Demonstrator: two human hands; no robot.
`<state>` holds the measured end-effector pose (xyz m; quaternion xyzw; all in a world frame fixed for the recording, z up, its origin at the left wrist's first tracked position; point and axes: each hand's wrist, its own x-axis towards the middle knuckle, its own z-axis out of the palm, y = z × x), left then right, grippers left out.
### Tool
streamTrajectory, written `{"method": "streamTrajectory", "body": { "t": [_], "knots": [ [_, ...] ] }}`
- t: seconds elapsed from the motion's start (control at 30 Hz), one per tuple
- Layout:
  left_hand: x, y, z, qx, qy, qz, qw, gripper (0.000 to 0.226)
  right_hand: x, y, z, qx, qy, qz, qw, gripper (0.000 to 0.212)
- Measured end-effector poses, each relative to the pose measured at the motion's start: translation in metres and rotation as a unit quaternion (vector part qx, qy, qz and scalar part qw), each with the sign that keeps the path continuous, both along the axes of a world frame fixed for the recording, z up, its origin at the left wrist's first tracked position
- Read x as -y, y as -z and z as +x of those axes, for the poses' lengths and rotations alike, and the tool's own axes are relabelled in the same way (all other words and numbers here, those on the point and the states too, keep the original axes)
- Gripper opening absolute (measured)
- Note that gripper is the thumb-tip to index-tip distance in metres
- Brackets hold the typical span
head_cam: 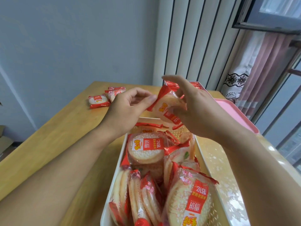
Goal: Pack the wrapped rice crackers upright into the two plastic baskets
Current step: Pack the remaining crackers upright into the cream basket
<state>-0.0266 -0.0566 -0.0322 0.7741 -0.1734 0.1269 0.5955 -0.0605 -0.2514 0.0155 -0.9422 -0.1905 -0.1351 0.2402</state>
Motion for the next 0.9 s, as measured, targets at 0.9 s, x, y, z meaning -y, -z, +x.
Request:
{"method": "streamTrajectory", "body": {
  "t": [0.9],
  "knots": [
    [-0.014, 0.017, 0.011, -0.073, 0.005, 0.228, 0.971, 0.030, 0.005, 0.013, 0.010, 0.014, 0.095, -0.172, 0.980, 0.022]
  ]
}}
